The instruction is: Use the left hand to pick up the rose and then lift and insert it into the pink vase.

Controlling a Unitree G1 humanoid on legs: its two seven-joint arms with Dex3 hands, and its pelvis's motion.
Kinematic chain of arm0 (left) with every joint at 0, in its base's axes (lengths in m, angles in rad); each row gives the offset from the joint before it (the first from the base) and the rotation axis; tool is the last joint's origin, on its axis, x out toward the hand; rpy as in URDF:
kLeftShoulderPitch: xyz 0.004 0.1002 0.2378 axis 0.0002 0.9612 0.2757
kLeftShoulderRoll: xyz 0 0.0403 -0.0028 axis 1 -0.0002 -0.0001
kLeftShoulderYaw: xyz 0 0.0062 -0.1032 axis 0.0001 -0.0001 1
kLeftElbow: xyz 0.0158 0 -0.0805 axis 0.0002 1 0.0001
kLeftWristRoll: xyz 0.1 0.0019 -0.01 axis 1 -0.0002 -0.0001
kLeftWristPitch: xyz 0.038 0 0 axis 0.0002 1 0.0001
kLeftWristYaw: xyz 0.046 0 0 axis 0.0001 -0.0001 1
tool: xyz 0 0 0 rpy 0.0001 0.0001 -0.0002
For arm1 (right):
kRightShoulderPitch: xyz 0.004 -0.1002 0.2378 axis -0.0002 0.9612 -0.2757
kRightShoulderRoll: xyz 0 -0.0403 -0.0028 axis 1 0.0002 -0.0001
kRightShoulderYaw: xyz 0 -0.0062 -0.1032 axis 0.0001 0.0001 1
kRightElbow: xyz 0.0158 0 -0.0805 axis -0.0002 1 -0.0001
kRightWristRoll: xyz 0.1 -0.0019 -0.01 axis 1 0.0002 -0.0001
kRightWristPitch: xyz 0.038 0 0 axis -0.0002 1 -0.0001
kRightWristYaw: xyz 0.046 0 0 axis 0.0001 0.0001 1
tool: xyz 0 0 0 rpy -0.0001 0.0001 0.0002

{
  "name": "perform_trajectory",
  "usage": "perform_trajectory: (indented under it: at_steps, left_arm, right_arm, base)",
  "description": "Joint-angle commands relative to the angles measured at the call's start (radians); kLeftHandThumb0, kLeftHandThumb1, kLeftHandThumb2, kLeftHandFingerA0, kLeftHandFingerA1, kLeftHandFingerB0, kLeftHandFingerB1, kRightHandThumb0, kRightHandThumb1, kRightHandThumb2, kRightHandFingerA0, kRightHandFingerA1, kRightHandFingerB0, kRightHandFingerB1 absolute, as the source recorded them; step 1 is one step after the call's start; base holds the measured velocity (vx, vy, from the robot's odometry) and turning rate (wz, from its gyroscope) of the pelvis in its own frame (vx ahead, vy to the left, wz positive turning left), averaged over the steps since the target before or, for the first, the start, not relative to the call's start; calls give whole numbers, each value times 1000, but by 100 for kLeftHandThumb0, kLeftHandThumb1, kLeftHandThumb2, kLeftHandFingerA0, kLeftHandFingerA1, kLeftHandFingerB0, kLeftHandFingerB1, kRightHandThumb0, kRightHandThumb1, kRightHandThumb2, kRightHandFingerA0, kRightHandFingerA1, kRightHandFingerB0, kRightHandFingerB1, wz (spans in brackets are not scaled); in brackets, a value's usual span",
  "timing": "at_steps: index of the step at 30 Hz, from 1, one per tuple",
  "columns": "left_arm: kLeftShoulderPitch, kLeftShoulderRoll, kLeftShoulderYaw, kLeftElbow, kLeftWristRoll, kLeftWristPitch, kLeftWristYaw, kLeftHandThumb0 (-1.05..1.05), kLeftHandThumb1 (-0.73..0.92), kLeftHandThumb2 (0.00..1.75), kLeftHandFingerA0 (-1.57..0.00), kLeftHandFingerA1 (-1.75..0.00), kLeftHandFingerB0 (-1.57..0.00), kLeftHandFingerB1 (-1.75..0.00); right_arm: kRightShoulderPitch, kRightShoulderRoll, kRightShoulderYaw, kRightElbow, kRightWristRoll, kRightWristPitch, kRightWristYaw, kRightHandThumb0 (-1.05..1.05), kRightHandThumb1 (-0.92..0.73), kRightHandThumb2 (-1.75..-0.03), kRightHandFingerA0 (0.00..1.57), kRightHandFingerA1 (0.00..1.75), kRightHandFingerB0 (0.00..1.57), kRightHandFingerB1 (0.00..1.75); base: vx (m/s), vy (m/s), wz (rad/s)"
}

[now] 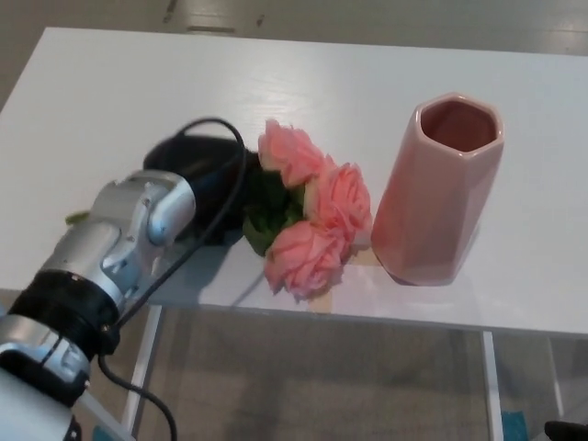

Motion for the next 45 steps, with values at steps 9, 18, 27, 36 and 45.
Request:
perform_trajectory:
  at_steps: [9,18,27,36,45]
  left_arm:
    - [-148,-51,257,12,-211,30,-41,-26,78,66,-69,-150,-77,-97]
    - [-228,-137,455,-83,-393,182,-145,-20,82,64,-78,-141,-75,-99]
    - [-341,-225,636,-159,-589,417,-209,-19,84,65,-96,-140,-72,-106]
    - [-446,-283,725,-173,-699,538,-244,-19,80,67,-100,-140,-77,-104]
    - [-528,-316,742,-187,-747,662,-224,-20,79,64,-105,-142,-84,-79]
  right_arm:
    - [6,-5,7,1,1,-5,10,-33,-64,-59,67,50,57,44]
    - [8,-8,6,3,3,-6,9,-33,-65,-59,69,50,58,45]
    - [7,-6,3,5,7,-6,10,-34,-65,-59,70,50,60,45]
    - [5,-8,1,3,9,0,14,-32,-65,-58,70,50,60,45]
    - [5,-9,8,5,1,-2,10,-34,-65,-59,70,50,60,45]
  base:
    - [0,0,0]
    - [0,0,0]
    - [0,0,0]
    - [0,0,0]
    - [0,0,0]
